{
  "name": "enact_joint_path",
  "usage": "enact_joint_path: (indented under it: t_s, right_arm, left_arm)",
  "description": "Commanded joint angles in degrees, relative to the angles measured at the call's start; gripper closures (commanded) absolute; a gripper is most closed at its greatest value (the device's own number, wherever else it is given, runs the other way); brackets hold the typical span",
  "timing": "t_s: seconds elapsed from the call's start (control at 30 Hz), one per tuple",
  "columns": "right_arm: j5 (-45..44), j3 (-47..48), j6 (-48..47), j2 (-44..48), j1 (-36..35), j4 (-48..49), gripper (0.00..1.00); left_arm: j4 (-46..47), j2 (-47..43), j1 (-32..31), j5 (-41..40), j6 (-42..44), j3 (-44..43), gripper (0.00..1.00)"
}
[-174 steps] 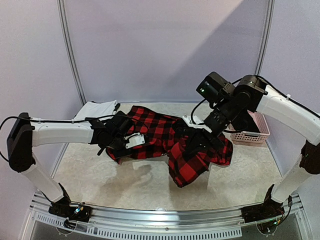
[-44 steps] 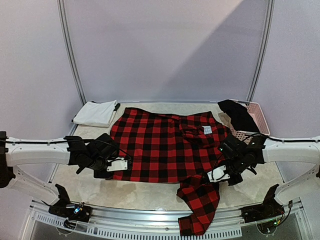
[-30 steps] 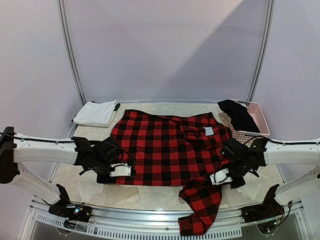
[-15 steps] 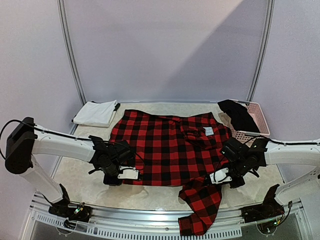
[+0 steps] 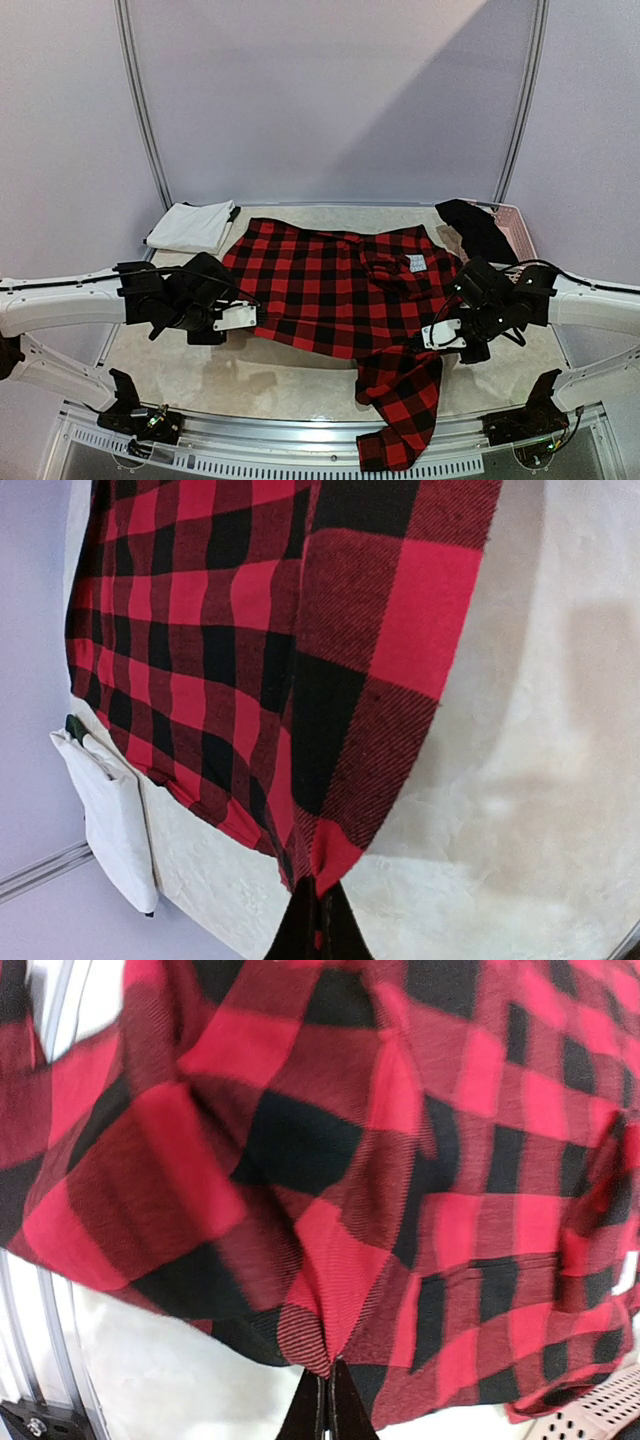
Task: Fold and stack the mixed laundry pile
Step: Fold the flattened shirt at the center of the board.
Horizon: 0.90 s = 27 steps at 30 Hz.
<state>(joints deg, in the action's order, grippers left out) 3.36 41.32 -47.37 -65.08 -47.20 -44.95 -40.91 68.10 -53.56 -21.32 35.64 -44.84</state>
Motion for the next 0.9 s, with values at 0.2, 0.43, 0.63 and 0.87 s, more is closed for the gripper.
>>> enact_joint_path:
  t_s: [0.2, 0.43, 0.63, 0.87]
  right_arm:
    - [3.41, 6.71, 2.09, -1.66, 4.76, -2.73, 1.0]
    - [4.64, 8.51, 2.08, -7.17, 13.78, 1.49, 1.0]
    - [2.21, 10.61, 4.15, -15.38, 16.64, 8.37, 1.0]
    - [-2.86, 15.87, 6.45, -23.73, 19.24, 13.38, 1.0]
  left_arm:
    - [3.86, 0.81, 3.53, -5.08, 1.59, -0.72, 1.0]
    - [9.42, 7.18, 7.83, -3.9, 2.61, -3.33, 1.0]
    - [11.8, 16.81, 10.93, -5.05, 2.87, -8.97, 1.0]
    - [16.02, 24.05, 14.17, -6.2, 3.9, -14.35, 1.0]
